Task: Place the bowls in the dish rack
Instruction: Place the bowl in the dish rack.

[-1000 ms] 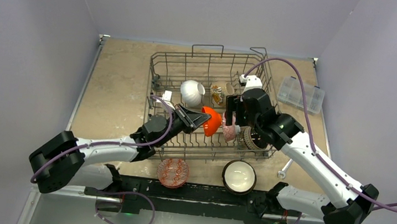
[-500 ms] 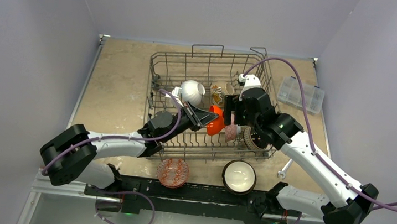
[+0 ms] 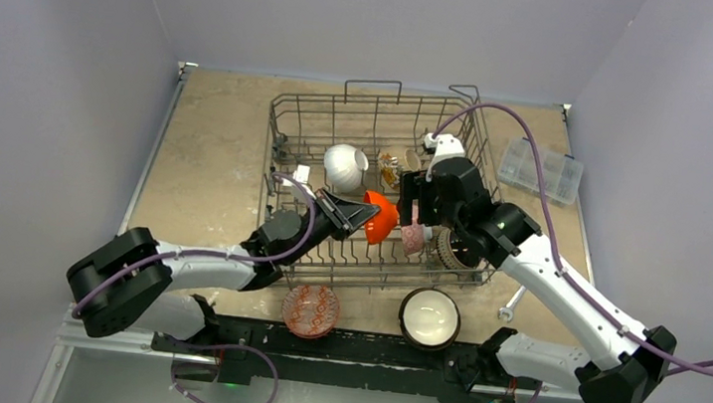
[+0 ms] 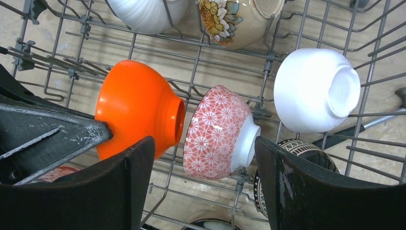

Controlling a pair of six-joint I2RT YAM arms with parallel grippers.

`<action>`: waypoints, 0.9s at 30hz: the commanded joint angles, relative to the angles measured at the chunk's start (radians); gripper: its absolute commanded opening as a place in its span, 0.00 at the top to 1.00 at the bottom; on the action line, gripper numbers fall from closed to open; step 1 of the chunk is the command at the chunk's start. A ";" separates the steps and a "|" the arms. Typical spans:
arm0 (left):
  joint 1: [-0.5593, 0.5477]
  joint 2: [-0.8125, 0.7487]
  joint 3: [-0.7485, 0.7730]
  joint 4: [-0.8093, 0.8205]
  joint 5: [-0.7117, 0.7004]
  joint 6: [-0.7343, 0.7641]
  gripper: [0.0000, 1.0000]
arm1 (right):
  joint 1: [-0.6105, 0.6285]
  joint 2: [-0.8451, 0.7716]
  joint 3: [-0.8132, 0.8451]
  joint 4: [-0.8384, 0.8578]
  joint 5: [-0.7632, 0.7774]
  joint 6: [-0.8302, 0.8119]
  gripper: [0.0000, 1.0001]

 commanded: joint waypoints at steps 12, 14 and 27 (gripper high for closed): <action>-0.005 0.075 0.096 0.071 0.165 0.051 1.00 | 0.002 0.003 0.003 0.022 -0.015 -0.022 0.22; -0.006 0.072 0.117 0.062 0.175 0.064 1.00 | 0.003 0.004 0.000 0.021 -0.016 -0.022 0.22; -0.006 0.090 -0.014 0.174 0.080 -0.048 1.00 | 0.002 0.013 -0.009 0.022 -0.025 -0.021 0.22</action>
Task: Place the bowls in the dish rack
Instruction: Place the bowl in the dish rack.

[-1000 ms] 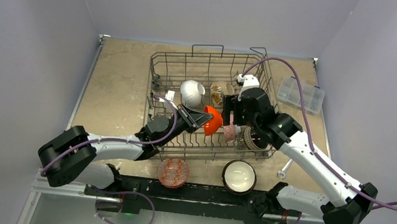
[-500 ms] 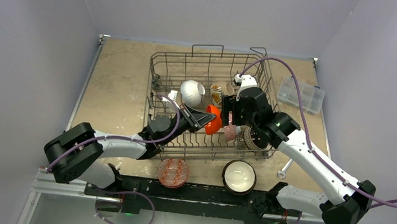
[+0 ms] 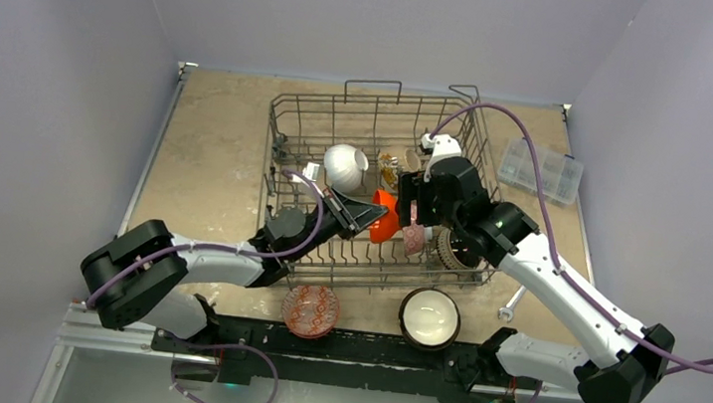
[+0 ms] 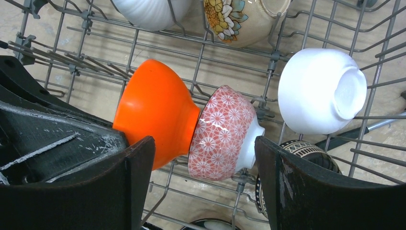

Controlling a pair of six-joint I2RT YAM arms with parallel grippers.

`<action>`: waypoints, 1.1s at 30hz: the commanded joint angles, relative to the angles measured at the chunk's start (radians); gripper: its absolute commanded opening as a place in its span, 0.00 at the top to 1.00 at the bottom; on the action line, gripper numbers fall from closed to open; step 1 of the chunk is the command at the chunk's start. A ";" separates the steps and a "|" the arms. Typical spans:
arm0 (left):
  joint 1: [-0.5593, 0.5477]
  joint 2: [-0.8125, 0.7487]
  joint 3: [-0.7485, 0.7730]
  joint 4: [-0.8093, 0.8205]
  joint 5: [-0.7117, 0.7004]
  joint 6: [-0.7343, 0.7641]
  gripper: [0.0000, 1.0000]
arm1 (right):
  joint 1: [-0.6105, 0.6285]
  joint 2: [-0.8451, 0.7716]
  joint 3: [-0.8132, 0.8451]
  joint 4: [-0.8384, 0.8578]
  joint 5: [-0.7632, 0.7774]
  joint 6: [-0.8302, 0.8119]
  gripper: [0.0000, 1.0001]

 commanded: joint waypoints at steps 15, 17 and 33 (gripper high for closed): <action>-0.008 0.093 -0.109 0.220 -0.017 -0.195 1.00 | 0.002 0.007 -0.011 0.024 -0.008 -0.021 0.22; -0.007 0.101 -0.118 0.226 -0.020 -0.218 1.00 | 0.003 0.008 -0.012 0.026 -0.014 -0.021 0.22; -0.007 0.065 -0.172 0.099 -0.074 -0.303 0.99 | 0.003 0.017 -0.020 0.038 -0.043 -0.031 0.22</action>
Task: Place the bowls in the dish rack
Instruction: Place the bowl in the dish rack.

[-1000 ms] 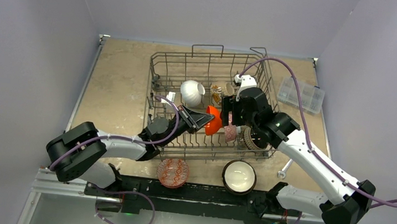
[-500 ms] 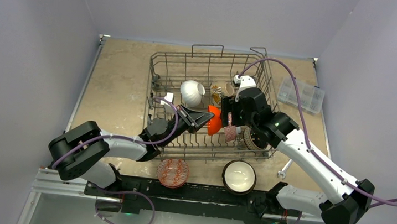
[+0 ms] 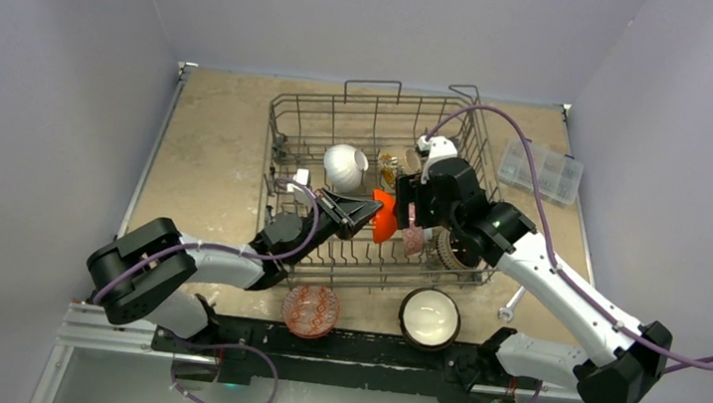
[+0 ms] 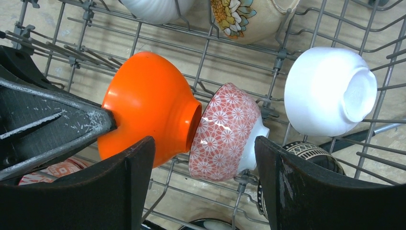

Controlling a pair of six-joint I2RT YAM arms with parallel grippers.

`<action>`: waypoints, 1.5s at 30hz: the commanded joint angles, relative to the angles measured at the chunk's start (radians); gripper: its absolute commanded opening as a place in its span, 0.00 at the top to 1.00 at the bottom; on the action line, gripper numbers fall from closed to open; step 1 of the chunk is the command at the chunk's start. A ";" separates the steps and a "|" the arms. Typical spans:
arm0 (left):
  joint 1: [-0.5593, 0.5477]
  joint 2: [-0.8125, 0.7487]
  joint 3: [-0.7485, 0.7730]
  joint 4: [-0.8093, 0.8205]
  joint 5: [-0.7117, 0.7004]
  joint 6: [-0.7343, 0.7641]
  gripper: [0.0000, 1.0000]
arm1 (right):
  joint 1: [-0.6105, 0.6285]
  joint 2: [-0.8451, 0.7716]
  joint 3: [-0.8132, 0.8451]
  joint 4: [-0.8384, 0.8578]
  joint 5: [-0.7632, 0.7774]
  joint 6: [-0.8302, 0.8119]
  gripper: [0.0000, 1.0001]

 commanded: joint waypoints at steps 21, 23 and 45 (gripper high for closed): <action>-0.008 -0.064 0.015 -0.281 0.064 0.132 1.00 | 0.003 0.013 -0.010 0.043 -0.048 -0.023 0.22; -0.007 -0.069 0.041 -0.301 0.087 0.166 1.00 | 0.003 0.012 -0.010 0.045 -0.047 -0.023 0.22; -0.007 -0.059 0.143 -0.117 0.286 0.318 1.00 | 0.003 0.012 0.009 0.045 -0.047 -0.019 0.22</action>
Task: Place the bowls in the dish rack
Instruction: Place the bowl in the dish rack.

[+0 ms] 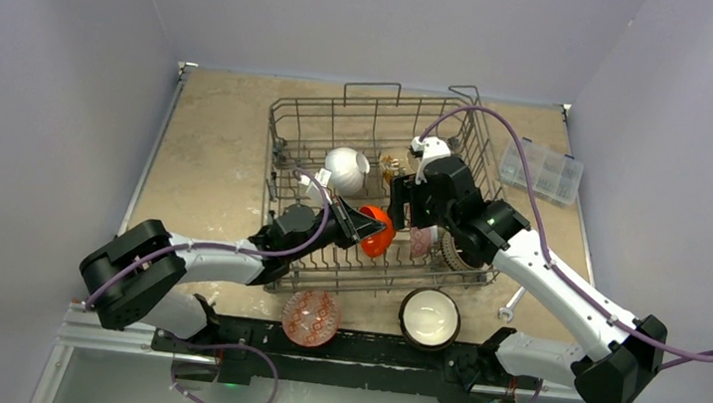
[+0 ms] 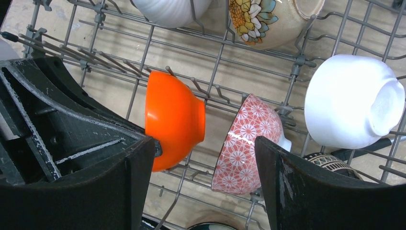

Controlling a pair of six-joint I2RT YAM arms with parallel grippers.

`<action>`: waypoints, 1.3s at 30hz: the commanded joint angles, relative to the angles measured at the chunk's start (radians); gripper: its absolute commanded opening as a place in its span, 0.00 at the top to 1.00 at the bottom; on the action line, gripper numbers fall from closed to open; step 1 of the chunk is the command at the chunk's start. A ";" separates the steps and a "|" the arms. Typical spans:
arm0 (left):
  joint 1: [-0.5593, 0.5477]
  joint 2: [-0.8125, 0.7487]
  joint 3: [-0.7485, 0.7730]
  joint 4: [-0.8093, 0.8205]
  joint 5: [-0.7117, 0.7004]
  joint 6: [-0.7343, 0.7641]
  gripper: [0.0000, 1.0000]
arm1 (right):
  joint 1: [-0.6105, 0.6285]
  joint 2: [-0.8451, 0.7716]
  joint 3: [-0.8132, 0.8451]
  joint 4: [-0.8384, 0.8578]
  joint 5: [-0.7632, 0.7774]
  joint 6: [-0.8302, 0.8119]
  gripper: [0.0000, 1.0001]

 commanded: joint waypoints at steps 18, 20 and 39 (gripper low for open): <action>-0.016 -0.080 0.096 0.134 0.111 0.070 1.00 | 0.003 -0.037 -0.010 0.033 -0.060 0.003 0.21; -0.016 -0.082 0.095 0.137 0.109 0.069 1.00 | 0.002 -0.045 -0.007 0.029 -0.061 0.007 0.21; -0.014 -0.049 0.040 0.274 0.105 -0.041 1.00 | 0.003 -0.289 -0.086 0.017 -0.058 0.065 0.03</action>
